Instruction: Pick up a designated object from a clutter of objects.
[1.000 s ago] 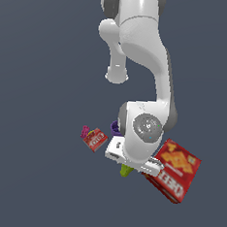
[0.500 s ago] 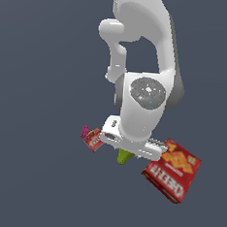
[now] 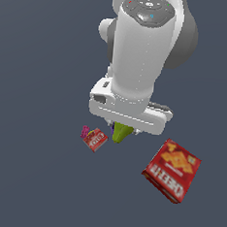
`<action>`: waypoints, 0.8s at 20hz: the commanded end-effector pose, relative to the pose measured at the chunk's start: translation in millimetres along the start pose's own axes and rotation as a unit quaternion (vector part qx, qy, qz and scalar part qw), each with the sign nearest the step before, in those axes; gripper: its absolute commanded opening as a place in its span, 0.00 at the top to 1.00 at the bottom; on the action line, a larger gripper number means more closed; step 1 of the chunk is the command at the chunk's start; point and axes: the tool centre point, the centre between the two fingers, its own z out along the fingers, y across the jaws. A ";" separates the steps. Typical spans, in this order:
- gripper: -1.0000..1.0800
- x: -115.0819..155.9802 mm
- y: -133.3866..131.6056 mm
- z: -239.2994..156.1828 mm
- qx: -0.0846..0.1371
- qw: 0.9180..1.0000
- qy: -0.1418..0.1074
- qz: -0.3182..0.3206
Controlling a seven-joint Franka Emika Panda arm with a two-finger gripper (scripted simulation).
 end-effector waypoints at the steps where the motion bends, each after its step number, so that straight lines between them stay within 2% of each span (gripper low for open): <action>1: 1.00 -4.6 8.4 -29.7 0.000 1.000 0.000 -0.001; 8: 1.00 -13.1 27.4 -96.3 0.000 1.000 -0.002 -0.002; 16: 1.00 -16.5 38.6 -136.7 0.000 1.000 -0.003 -0.003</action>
